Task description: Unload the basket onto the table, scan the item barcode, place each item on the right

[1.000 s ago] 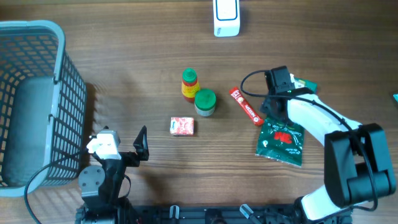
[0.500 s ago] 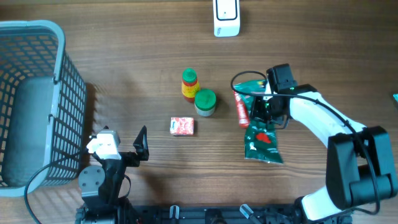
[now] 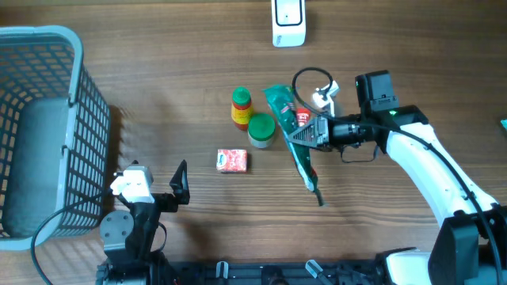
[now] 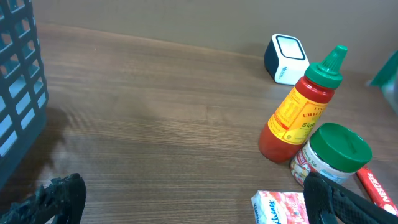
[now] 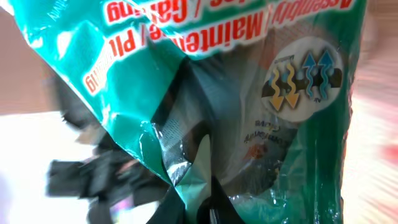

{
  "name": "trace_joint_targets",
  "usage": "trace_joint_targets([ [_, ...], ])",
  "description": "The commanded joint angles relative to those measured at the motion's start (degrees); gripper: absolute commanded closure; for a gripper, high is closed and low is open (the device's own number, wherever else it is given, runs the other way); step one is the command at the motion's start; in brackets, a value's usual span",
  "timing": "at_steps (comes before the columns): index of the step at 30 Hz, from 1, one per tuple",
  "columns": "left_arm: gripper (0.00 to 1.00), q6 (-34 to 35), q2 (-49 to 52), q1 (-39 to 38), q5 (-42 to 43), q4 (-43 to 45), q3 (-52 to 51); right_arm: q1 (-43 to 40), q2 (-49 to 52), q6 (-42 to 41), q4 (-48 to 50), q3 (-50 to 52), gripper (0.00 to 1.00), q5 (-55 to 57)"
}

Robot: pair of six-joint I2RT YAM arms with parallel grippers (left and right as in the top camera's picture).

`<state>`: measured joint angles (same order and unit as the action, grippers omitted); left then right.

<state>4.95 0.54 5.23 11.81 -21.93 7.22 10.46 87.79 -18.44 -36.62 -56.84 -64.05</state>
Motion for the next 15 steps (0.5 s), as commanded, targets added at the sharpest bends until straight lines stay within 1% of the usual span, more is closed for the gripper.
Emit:
trace_joint_targets([
  [1, 0.0, -1.14, -0.15, -0.26, -0.79, 0.02, -0.63, -0.04, -0.11, -4.52, 1.79, -0.79, 0.96, -17.66],
  [5, 0.0, -1.11, -0.15, -0.26, -0.79, 0.02, -0.63, -0.04, -0.11, -3.8, 2.54, -0.79, 0.96, -18.51],
  [7, 0.0, -1.11, -0.15, -0.26, -0.79, 0.02, -0.63, -0.04, -0.11, 1.22, 3.74, -0.79, 0.96, -16.26],
  [8, 0.0, -1.11, -0.15, -0.26, -0.79, 0.02, -0.63, -0.04, -0.11, 5.29, 3.65, -0.79, 0.95, -11.65],
  [9, 0.0, -1.11, -0.15, -0.26, -0.79, 0.02, -0.63, -0.04, -0.11, 7.69, 2.78, -0.79, 0.96, -4.0],
  [10, 0.0, -1.11, -0.15, -0.26, -0.79, 0.02, -0.63, -0.04, -0.09, 7.63, 1.4, -0.79, 0.96, 5.07],
  [12, 0.0, -1.11, -0.15, -0.26, -0.79, 0.02, -0.63, -0.04, -0.04, 3.67, -2.23, -0.79, 0.96, 23.96],
  [14, 0.0, -1.11, -0.15, -0.26, -0.79, 0.02, -0.63, -0.04, -0.04, 2.54, -5.62, -0.79, 0.96, 35.71],
  [15, 0.0, -1.11, -0.15, -0.26, -0.79, 0.02, -0.63, -0.04, -0.04, 3.19, -6.23, -0.79, 0.96, 37.55],
])
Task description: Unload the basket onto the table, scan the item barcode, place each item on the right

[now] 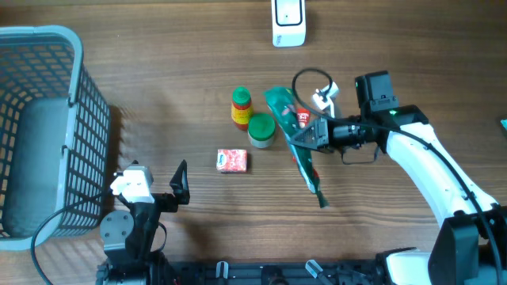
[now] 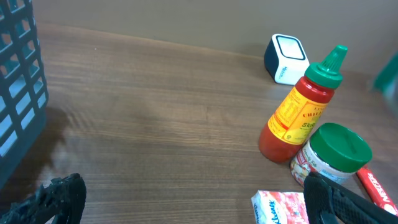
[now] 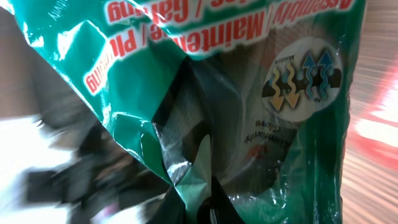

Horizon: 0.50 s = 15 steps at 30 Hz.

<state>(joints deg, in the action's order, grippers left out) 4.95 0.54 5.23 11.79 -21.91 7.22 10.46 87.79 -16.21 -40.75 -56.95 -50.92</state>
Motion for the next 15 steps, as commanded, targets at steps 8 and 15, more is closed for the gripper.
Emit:
trace_joint_targets([
  [8, 0.0, -1.11, -0.15, -0.26, -0.76, 0.0, -0.63, 0.0, 0.57, 3.8, -0.2, -0.42, 0.96, 32.04],
  [15, 0.0, -1.11, -0.15, -0.26, -0.76, 0.0, -0.63, 0.61, 3.8, 4.2, 9.53, 5.01, 0.96, 31.45],
])
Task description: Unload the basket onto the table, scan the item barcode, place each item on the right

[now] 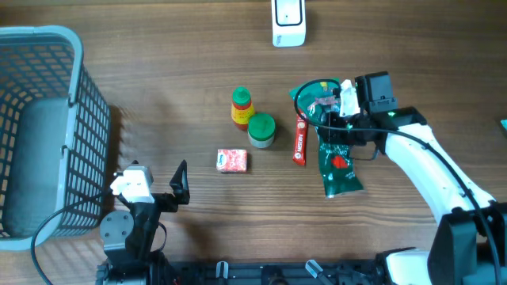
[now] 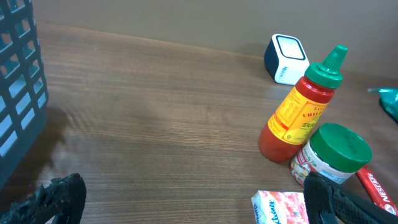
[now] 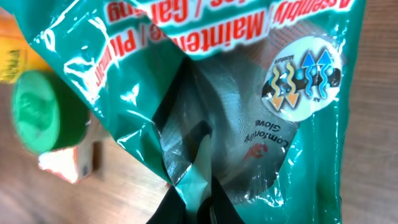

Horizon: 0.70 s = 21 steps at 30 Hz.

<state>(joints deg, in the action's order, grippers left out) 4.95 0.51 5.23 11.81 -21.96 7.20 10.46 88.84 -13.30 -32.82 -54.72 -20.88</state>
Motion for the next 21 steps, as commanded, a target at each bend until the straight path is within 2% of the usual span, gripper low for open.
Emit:
trace_joint_targets([
  [1, 0.0, -1.11, -0.13, -0.26, -0.79, 0.04, -0.61, 1.11, 3.17, 1.31, 1.62, 2.84, 0.96, 1.2],
  [7, 0.0, -1.11, -0.13, -0.26, -0.79, 0.04, -0.61, 6.88, 3.61, 2.78, 1.49, 2.91, 0.93, 3.17],
  [10, 0.0, -1.11, -0.13, -0.26, -0.79, 0.04, -0.61, 9.88, 3.65, 1.97, 1.51, 3.37, 0.82, 9.86],
  [15, 0.0, -1.11, -0.13, -0.26, -0.79, 0.04, -0.61, 11.61, 3.65, -3.39, 0.57, 3.85, 0.48, 25.24],
  [16, 0.0, -1.11, -0.13, -0.26, -0.79, 0.04, -0.61, 11.58, 3.65, -3.34, 0.52, 3.82, 0.37, 26.67],
  [17, 0.0, -1.11, -0.13, -0.26, -0.79, 0.04, -0.61, 11.56, 3.63, -3.32, 0.42, 3.74, 0.15, 27.71],
  [18, 0.0, -1.11, -0.13, -0.26, -0.79, 0.04, -0.61, 11.56, 3.5, -3.32, -0.39, 3.21, 0.01, 28.48],
  [21, 0.0, -1.11, -0.13, -0.26, -0.79, 0.04, -0.61, 11.76, 2.25, -3.28, -5.44, -0.39, 0.0, 28.39],
])
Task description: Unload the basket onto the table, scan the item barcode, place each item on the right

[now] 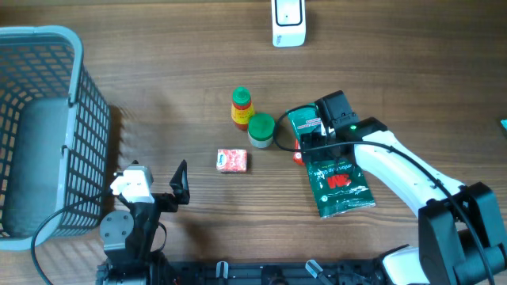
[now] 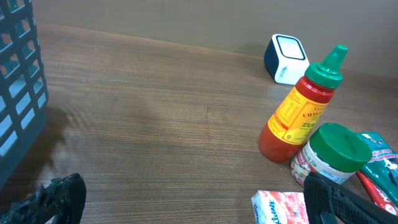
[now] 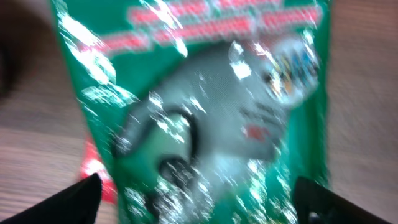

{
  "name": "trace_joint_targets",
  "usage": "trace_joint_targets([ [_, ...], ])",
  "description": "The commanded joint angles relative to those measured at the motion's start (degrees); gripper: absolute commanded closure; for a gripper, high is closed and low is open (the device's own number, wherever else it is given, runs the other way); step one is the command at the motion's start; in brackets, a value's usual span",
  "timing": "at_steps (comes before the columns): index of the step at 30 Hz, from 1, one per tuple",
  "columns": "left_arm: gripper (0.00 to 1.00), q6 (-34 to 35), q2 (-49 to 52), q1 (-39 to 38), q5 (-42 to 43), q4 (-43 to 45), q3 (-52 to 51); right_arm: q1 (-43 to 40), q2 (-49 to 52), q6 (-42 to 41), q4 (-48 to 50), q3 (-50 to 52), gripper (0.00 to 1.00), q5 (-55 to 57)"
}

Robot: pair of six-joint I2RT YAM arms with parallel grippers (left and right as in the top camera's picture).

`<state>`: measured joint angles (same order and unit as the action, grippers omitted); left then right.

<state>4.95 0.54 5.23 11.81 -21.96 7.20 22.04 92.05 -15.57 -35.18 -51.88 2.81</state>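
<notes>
The green glove package [image 1: 338,180] lies flat on the table, printed face up; it fills the blurred right wrist view [image 3: 205,118]. My right gripper [image 1: 311,136] is over the package's upper end and stands open [image 3: 202,199], with one finger at each lower corner of its view. The white scanner [image 1: 287,22] stands at the back edge, also visible in the left wrist view [image 2: 286,59]. My left gripper [image 1: 179,184] rests open near the front left [image 2: 196,202], holding nothing.
A red sauce bottle [image 1: 240,107], a green-lidded jar [image 1: 261,130] and a tissue pack [image 1: 232,161] stand left of the package. A red tube [image 1: 299,154] peeks out beside the package. A grey wire basket [image 1: 47,127] occupies the left side.
The right gripper was shut on the green package; now it is open and the package lies flat on the table. The gripper has shifted left and nearer the jar. Left arm unchanged.
The right gripper held the green package edge-on over the jar and the red tube, and still did half a second later. Then it held the package face up, right of the tube. Now the package rests on the table, released.
</notes>
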Motion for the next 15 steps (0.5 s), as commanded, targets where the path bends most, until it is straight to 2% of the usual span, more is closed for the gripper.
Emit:
trace_joint_targets([
  [1, 0.0, -1.11, -0.15, -0.26, -0.79, 0.04, -0.61, 0.39, -1.42, -1.05, -3.8, -3.89, 0.0, 4.22],
  [10, 0.0, -1.11, -0.15, -0.26, -0.79, 0.04, -0.61, 7.23, -2.45, -1.11, -5.92, -2.47, 0.0, 7.98],
  [15, 0.0, -1.11, -0.15, -0.26, -0.79, 0.04, -0.61, 13.9, -2.29, -4.17, -6.34, -0.74, 0.0, 15.85],
])
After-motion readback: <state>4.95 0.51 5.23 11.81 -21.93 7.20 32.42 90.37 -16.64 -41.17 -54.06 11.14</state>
